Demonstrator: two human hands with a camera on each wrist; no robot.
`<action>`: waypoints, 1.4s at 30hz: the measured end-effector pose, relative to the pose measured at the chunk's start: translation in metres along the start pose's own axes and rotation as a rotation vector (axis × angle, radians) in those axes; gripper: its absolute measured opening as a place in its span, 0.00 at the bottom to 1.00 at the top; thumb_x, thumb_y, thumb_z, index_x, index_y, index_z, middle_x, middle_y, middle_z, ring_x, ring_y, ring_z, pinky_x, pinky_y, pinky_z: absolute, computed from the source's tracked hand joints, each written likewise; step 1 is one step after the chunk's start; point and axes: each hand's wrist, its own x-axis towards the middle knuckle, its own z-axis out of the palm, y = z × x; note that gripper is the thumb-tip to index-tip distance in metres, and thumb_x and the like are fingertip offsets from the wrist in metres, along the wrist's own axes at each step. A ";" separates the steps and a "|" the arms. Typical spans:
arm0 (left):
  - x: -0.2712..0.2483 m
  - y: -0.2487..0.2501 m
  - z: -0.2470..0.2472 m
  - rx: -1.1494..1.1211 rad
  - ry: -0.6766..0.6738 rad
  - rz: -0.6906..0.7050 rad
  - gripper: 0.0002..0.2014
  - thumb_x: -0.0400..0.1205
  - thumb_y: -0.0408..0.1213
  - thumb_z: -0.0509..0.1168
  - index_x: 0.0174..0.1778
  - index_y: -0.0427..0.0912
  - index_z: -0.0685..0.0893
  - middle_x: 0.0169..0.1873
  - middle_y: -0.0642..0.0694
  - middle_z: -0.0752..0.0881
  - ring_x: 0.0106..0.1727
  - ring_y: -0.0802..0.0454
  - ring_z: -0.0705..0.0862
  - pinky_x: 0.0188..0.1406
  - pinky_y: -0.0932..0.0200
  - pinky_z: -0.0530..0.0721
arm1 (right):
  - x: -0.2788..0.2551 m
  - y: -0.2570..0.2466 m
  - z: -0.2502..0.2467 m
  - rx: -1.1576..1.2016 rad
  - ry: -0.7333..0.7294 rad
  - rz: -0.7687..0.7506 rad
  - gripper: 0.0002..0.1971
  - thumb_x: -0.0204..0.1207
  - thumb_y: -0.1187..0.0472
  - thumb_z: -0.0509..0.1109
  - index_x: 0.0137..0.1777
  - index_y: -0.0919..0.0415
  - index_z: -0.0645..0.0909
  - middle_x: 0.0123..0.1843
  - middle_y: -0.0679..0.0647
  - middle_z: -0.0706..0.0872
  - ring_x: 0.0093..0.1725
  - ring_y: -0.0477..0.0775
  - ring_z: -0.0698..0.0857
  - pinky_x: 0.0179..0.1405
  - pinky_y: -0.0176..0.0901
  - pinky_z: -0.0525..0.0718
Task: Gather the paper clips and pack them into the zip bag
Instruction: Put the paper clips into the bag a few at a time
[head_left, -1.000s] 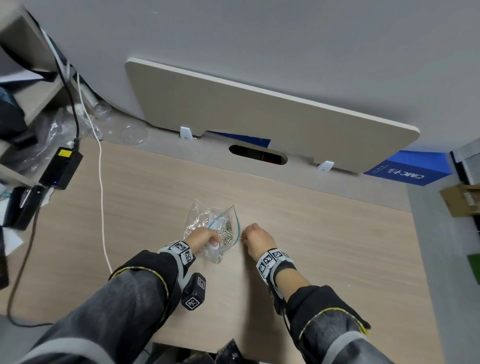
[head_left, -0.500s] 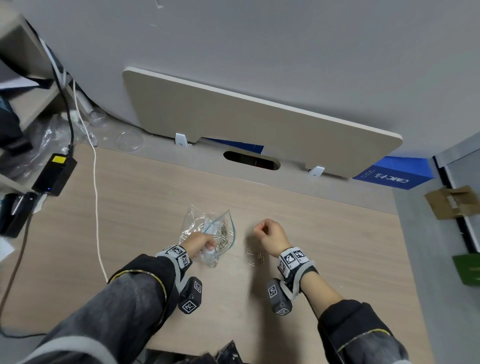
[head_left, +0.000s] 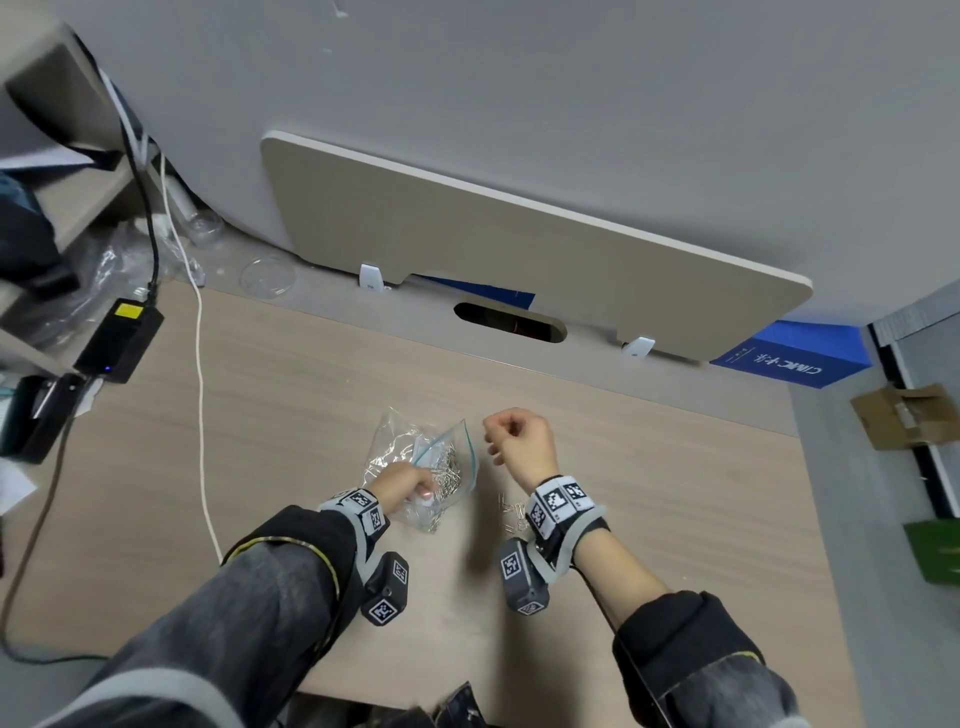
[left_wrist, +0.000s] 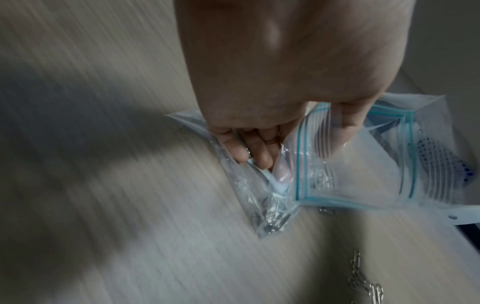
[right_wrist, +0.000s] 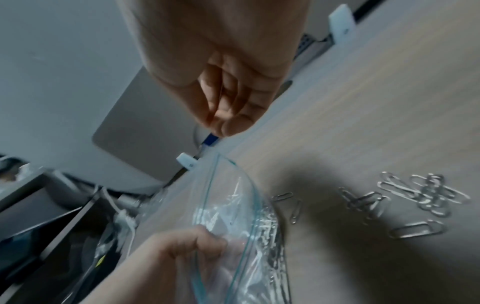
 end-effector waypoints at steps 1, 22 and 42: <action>0.000 0.000 0.000 0.000 -0.002 0.000 0.10 0.79 0.30 0.62 0.32 0.42 0.83 0.30 0.48 0.80 0.25 0.58 0.70 0.17 0.69 0.65 | 0.004 0.006 -0.005 -0.017 0.050 0.029 0.10 0.76 0.65 0.68 0.34 0.54 0.82 0.31 0.53 0.85 0.29 0.53 0.83 0.32 0.48 0.82; 0.008 -0.002 0.002 -0.008 0.007 -0.033 0.10 0.76 0.27 0.63 0.29 0.41 0.82 0.34 0.46 0.82 0.28 0.56 0.72 0.23 0.64 0.64 | 0.011 0.061 0.024 -0.936 -0.291 -0.192 0.07 0.78 0.58 0.66 0.52 0.60 0.81 0.57 0.58 0.82 0.55 0.64 0.83 0.49 0.47 0.79; 0.009 -0.006 0.001 0.108 0.023 0.023 0.21 0.88 0.42 0.51 0.34 0.45 0.83 0.33 0.50 0.82 0.33 0.56 0.75 0.28 0.62 0.69 | -0.012 -0.009 0.010 -0.712 -0.198 -0.203 0.08 0.76 0.50 0.66 0.46 0.53 0.80 0.41 0.46 0.84 0.42 0.52 0.81 0.39 0.42 0.74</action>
